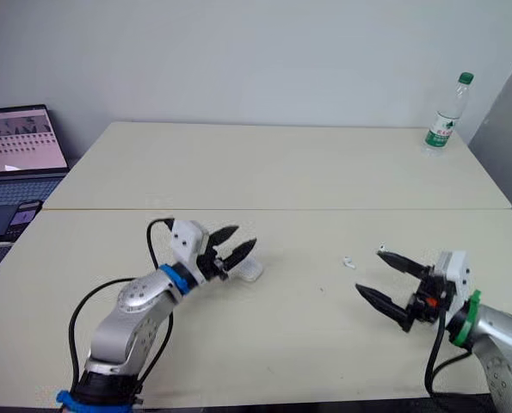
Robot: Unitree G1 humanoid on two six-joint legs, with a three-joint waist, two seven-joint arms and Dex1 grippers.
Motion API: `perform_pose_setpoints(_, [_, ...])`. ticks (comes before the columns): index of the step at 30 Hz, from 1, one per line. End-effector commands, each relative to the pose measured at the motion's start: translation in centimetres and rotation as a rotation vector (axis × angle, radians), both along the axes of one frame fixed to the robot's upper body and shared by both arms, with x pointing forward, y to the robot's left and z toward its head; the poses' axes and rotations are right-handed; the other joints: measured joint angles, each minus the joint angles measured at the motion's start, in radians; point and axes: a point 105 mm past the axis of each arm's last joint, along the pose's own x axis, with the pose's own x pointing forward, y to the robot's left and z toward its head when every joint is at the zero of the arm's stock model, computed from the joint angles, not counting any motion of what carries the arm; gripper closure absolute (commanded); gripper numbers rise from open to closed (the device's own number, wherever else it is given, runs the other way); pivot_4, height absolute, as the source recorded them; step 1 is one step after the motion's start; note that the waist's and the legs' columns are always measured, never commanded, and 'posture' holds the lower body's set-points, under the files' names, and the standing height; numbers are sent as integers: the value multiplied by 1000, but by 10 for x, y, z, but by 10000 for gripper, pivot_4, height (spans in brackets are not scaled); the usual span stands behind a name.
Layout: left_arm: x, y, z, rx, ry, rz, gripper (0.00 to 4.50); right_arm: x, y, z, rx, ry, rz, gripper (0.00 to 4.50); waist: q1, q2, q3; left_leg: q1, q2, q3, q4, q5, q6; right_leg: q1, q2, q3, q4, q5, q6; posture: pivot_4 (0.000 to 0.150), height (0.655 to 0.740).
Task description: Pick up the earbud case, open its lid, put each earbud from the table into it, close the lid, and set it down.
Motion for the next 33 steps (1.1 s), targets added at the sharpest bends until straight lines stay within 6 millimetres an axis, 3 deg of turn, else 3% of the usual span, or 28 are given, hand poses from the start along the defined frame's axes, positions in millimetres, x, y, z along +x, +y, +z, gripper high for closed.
perform_pose_setpoints(1, [4, -2, 8, -11, -47, -20, 17389, 2, 12, 15, 11, -29, 27, 0, 1, 0, 0, 0, 0, 0, 0, 0, 0, 0, 0, 0, 0, 0, -1, 1500, 7362])
perform_pose_setpoints(4, [3, 0, -2, 5, -24, -17, 17389, 4, 14, 19, 9, -34, 32, 0, 1, 0, 0, -1, 0, 0, 0, 0, 0, 0, 0, 0, -1, 1, -2, 1500, 7362])
perform_pose_setpoints(9, [-13, 11, -26, 28, 65, -23, 17389, -3, 9, 6, -51, -4, 33, 0, 1, 0, 0, -1, 0, 0, -1, -1, -1, 0, -1, 0, -1, 1, -2, 1500, 7362])
perform_pose_setpoints(14, [-43, 2, -41, 22, 166, -125, 17389, -13, 3, -8, -98, 21, 43, 0, 0, 0, 0, -1, 1, 0, 0, -1, -1, 0, -4, -1, -1, -1, 1, 1500, 7362])
perform_pose_setpoints(18, [-44, -2, -50, 24, 220, -101, 17389, -15, 1, -11, -93, 27, 37, 0, 0, 0, 0, 0, 0, 0, 1, 0, -1, 1, -5, 0, 0, -1, 3, 1500, 7362])
perform_pose_setpoints(21, [-41, -6, -53, 27, 223, -59, 11184, -17, 2, -12, -89, 28, 37, 0, 0, 0, 0, 1, 0, 0, 1, 0, 0, 1, -4, 0, 0, 0, 3, 1500, 7362])
perform_pose_setpoints(24, [-36, -5, -59, 101, 189, 1, 1560, -18, 1, -11, -83, 28, 32, 0, 1, 0, 0, 1, 0, 0, 1, 0, 0, 1, -4, 0, 0, -1, 3, 1500, 7362])
perform_pose_setpoints(33, [-26, -9, -71, 158, 181, 84, 476, -23, 1, -12, -85, 31, 27, 0, 1, 0, 0, 0, 0, 0, 0, 0, -1, 0, -4, 0, -1, -1, 2, 1500, 7362])
